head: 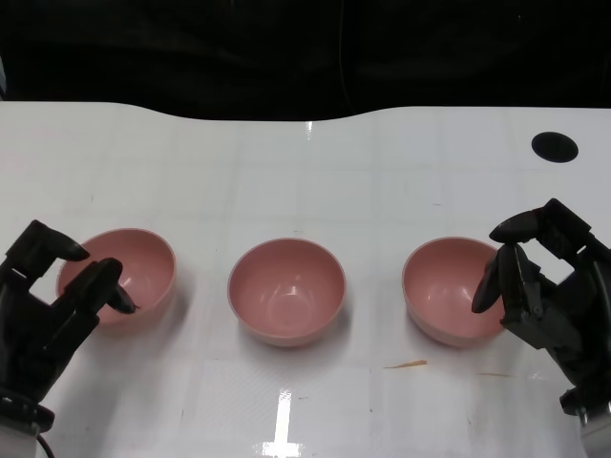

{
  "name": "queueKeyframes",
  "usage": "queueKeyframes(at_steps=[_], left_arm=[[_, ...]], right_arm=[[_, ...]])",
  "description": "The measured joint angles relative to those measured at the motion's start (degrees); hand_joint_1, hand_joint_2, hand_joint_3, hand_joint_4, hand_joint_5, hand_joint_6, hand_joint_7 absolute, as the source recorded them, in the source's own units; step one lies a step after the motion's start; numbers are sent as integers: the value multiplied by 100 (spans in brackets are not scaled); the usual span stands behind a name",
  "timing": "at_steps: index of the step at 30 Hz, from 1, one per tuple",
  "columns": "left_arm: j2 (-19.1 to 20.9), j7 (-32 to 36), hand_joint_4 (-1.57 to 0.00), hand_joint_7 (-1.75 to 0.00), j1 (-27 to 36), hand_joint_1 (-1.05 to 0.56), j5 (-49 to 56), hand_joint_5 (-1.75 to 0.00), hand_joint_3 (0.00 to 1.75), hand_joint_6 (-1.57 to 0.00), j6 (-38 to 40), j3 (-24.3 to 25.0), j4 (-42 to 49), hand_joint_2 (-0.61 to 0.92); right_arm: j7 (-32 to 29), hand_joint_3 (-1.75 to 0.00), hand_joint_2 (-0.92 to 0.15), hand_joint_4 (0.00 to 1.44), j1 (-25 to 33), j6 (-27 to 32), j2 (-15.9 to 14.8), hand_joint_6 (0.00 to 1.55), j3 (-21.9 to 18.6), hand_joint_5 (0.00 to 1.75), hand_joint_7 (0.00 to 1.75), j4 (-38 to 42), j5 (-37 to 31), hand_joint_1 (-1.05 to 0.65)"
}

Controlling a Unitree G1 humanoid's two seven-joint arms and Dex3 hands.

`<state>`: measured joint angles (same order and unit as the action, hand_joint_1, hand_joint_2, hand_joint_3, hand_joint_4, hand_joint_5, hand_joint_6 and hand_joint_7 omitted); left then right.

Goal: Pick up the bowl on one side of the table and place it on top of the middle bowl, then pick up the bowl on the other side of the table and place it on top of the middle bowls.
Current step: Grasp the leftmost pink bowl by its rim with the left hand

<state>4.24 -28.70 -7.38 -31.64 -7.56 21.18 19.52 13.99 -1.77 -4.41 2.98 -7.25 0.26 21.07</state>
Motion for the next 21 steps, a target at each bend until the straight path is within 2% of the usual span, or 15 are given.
queueKeyframes(at_steps=[1, 2, 4, 5, 6, 8, 11, 18, 21], left_arm=[[-27, 58, -53, -143, 0, -37, 156, -169, 10, -47, -220, -12, 1, 92], [-52, 138, -50, -132, 0, -40, 275, -160, 9, -49, -412, -29, -1, 92], [-116, 430, -50, -68, 32, -50, 682, -111, 6, -70, -778, -83, -82, 92], [-153, 589, -50, -58, 56, -51, 897, -105, 6, -73, -973, -134, -154, 92], [-178, 777, -44, -40, 87, -59, 1155, -91, 6, -71, -1178, -196, -235, 92], [-180, 1079, -40, -20, 148, -68, 1605, -69, 8, -68, -1475, -299, -313, 92], [-133, 1504, -38, -8, 213, -69, 2286, -52, 9, -65, -1733, -439, -321, 92], [163, 2361, -35, -2, 494, -77, 3821, -42, 13, -59, -1864, -822, -761, 92], [365, 2570, -28, 0, 643, -78, 4475, -36, 9, -55, -1663, -1033, -1040, 92]], right_arm=[[-5, -106, -57, 87, 0, 8, 0, 77, 0, 171, 146, -1, 0, -10], [-10, -106, -58, 87, 0, 30, 0, 77, 0, 171, 146, -2, 1, -10], [-11, -106, -58, 87, 0, 35, 0, 77, 0, 171, 146, -1, -1, -10], [-11, -106, -58, 87, -2, 29, -1, 77, 1, 171, 146, 3, -11, -10], [-11, -106, -58, 86, -3, 27, -1, 77, 3, 171, 146, 4, -26, -9], [-12, -106, -59, 85, -3, 26, 0, 75, 3, 172, 147, 3, -35, -9], [-11, -107, -59, 85, -3, 19, 0, 75, 4, 173, 149, 4, -40, -9], [-30, -106, -59, 86, -3, 67, 0, 76, 4, 173, 147, -38, -36, -10], [-26, -104, -58, 86, -3, 72, -1, 77, 4, 172, 147, -60, -36, -11]])
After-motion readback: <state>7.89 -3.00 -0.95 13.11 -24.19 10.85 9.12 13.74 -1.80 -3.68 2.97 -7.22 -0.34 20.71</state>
